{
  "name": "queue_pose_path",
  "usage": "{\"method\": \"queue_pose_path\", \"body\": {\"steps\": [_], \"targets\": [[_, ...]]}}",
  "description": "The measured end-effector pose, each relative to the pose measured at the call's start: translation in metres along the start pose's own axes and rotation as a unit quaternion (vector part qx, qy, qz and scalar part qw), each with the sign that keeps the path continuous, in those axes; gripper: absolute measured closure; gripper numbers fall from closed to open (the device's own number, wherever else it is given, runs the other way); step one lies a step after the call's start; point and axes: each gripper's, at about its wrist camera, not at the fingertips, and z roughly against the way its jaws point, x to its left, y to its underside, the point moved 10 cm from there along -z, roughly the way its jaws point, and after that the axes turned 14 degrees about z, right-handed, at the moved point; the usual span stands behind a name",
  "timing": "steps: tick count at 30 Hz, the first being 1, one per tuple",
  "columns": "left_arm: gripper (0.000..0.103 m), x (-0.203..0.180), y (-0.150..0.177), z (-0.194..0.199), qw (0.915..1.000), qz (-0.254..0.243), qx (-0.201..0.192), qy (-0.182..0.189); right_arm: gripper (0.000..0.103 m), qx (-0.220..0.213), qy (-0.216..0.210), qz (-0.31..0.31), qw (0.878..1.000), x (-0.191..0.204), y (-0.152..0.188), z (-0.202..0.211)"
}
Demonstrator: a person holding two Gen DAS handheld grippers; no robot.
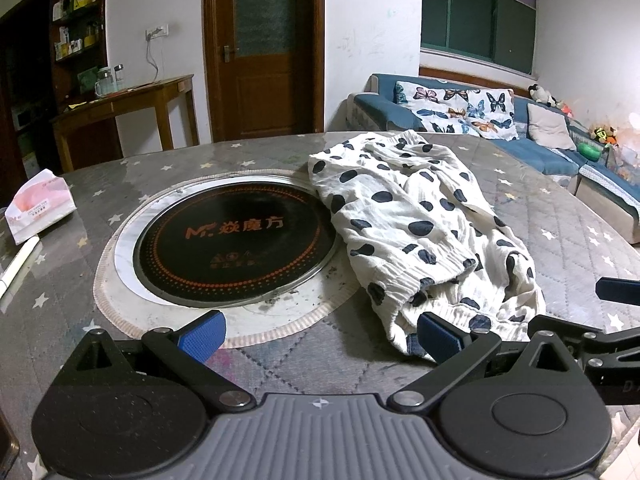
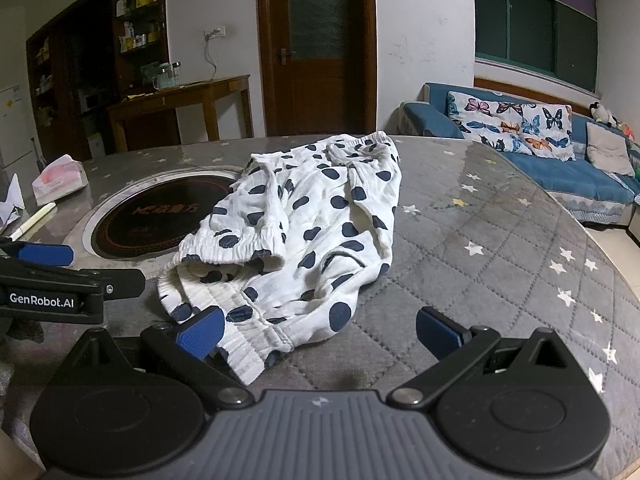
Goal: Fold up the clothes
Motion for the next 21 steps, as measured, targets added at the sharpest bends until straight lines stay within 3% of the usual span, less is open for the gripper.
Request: {"method": "queue_pose_path", "body": {"steps": [21], "targets": [[0.000,-0.0052,-0.0031,0.0030,0.9999,-0.002,-0.002,0.010,0.000,-0.002,0.000,0.006,1.000,0.0043,-0.0051,0.0025]]}}
